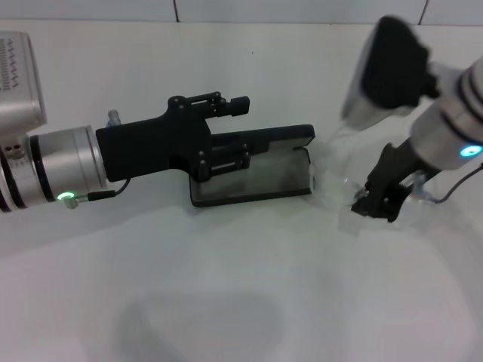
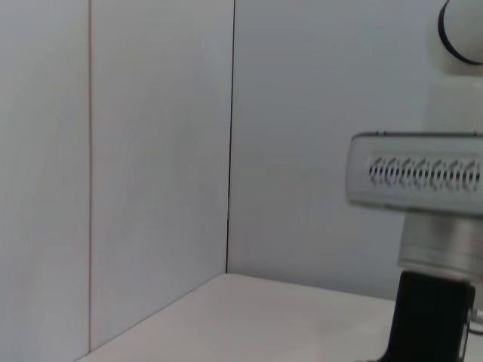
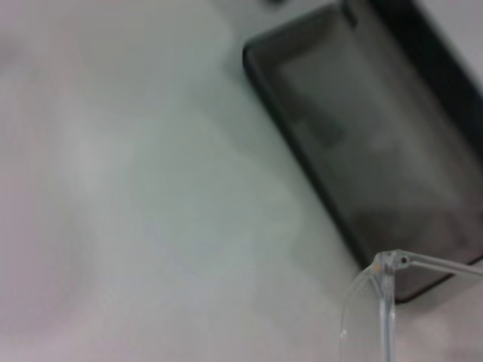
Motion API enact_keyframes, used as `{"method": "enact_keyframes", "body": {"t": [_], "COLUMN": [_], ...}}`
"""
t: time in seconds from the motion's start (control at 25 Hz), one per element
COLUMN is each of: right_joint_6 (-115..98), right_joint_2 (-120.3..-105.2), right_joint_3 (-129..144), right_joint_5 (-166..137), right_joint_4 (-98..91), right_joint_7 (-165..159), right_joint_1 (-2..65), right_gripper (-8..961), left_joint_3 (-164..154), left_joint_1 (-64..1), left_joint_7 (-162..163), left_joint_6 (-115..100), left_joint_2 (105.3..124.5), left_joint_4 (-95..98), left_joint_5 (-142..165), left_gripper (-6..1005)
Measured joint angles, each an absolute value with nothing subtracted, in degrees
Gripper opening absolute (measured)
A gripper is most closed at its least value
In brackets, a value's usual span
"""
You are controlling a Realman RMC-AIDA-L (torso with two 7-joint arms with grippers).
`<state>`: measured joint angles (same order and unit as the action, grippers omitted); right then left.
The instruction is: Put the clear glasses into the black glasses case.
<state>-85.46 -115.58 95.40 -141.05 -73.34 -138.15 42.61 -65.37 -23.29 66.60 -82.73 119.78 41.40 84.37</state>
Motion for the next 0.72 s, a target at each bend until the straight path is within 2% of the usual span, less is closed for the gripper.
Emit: {"method": "enact_keyframes", "body": {"t": [0.4,0.72], "right_joint_6": [-91.01,-87.38], "right_joint_2": [-115.86,-115.91], "right_joint_3": [77.31,74.86], "right_joint_5": [-126.37,-105.21], "right_joint_4": [-79.8,-68.34], "right_joint_7": [-111.47,-72.01], "right_joint_1": [32.48,25.11], "right_gripper": [116,116], "left_joint_3": [-65.34,-64.58], "left_joint_1": [-22.81,-23.39], "left_joint_7": [68.86,69.77], "left_joint_6": [-86.44,-93.81], "left_joint_2": [119.53,118.44], "left_joint_4": [39.82,39.09], "left_joint_5": [77.14,74.0], "left_gripper": [629,629]}}
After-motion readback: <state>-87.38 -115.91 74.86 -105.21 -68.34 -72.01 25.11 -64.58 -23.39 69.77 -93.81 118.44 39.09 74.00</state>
